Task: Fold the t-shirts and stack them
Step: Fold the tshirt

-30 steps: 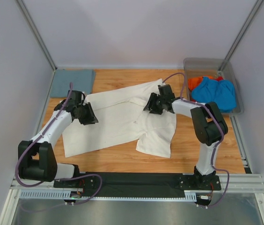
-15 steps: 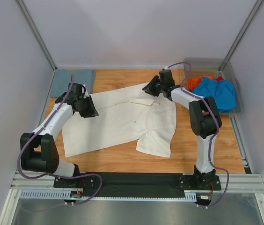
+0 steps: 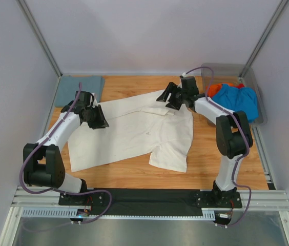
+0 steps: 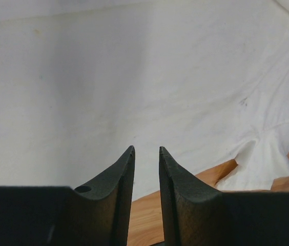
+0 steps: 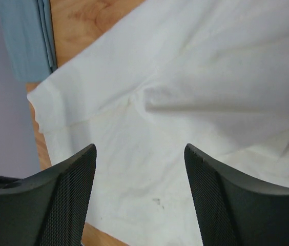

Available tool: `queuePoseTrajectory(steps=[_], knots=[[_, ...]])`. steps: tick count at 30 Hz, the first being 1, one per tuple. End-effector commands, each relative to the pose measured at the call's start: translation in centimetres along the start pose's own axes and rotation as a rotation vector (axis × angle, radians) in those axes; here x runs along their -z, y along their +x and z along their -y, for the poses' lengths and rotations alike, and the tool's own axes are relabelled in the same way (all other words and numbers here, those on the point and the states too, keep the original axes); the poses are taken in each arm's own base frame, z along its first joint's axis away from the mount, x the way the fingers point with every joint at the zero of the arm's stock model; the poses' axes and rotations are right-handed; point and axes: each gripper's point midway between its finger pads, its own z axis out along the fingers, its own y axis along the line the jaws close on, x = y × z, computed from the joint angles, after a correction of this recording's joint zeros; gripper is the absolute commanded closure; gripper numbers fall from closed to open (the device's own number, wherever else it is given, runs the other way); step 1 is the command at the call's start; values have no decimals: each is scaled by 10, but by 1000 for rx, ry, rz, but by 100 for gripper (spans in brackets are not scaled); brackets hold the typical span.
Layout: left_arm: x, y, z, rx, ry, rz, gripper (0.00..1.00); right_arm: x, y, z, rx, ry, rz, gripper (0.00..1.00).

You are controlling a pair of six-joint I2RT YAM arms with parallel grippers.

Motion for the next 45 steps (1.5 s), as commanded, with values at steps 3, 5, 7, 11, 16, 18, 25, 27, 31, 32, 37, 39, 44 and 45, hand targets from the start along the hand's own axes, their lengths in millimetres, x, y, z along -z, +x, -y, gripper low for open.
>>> queuePoseTrajectory(steps=[3, 5, 7, 11, 16, 18, 25, 27, 31, 32, 37, 39, 44, 45], knots=[[6, 1, 8, -29, 45, 8, 67, 20, 27, 5, 70, -17, -32, 29], [8, 3, 8, -29, 42, 4, 67, 18, 29, 9, 65, -17, -32, 29], [10, 4, 8, -33, 42, 2, 67, 14, 30, 12, 54, -14, -36, 29], [13, 5, 7, -46, 37, 0, 67, 3, 29, 18, 41, -11, -30, 30], [17, 1, 6, -57, 29, 14, 67, -10, 30, 27, 13, 5, -35, 32], [18, 1, 4, -53, 28, 14, 67, -13, 32, 30, 7, 8, -41, 33], [17, -3, -1, -33, 37, 14, 67, -22, 30, 30, -7, -20, -19, 36], [17, -3, -1, -31, 40, 12, 67, -26, 30, 26, -23, -44, -16, 37], [16, -4, -3, -29, 40, 12, 67, -33, 30, 25, -58, -66, -10, 41], [16, -4, -3, -27, 39, 11, 67, -34, 28, 22, -60, -77, 0, 42], [17, -5, -4, -21, 40, 19, 67, -35, 25, 6, -138, -156, 9, 52], [18, -6, -5, -20, 39, 25, 67, -37, 22, -3, -157, -192, 8, 56], [15, -2, -6, -10, 45, 17, 67, -49, 3, -20, -298, -254, 26, 60], [14, -1, -7, -6, 46, 14, 67, -54, 0, -22, -320, -264, 31, 59]])
